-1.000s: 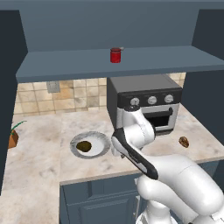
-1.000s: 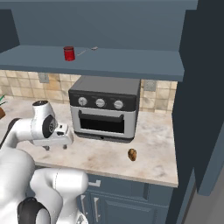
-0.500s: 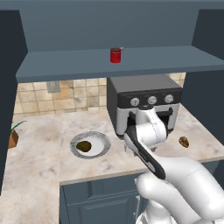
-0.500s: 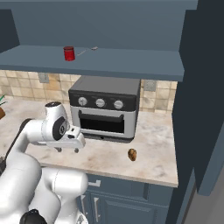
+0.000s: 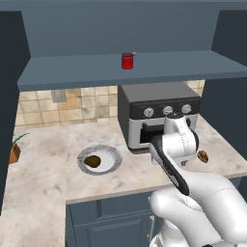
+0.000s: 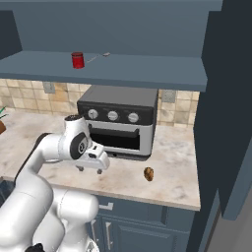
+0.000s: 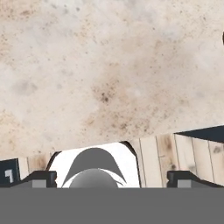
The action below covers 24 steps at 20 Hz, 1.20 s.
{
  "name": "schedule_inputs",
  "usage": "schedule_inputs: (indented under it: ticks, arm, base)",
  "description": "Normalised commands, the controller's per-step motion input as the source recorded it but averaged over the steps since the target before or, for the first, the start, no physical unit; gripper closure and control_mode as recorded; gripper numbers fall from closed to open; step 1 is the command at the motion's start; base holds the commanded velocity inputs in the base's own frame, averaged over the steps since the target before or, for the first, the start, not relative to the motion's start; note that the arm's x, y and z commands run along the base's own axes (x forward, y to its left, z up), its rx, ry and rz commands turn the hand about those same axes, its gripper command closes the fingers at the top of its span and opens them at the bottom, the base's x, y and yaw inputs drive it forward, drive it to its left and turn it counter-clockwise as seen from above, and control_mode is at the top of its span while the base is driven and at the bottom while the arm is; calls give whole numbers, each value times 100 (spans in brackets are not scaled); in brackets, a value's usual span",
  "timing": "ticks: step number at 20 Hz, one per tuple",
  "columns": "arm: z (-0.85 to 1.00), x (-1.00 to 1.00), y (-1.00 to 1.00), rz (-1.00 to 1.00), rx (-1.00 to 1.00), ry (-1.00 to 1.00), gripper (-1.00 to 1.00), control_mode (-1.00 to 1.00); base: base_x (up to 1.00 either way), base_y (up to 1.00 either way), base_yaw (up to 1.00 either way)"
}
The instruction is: Pick the avocado and bread from the counter and place them on the plate. Then pick the jam from the cabinet and place it next to the plate. Lastly close the cabinet door.
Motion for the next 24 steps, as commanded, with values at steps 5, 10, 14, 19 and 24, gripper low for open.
schedule_inputs:
  ticks: [5,10,14,19,24]
  arm:
    - [5,7,-47,-3,-3,-6,-100,-100]
    - [8,5,-48,2,-2,-9,-100,-100]
    - [1,2,-50,4,-7,-4,-100,-100]
    - [2,4,-50,4,-2,0,-100,-100]
    - [5,11,-47,7,0,0,-100,-100]
  base:
    - [0,0,0]
    - [0,0,0]
    - [0,0,0]
    - [0,0,0]
    - [0,0,0]
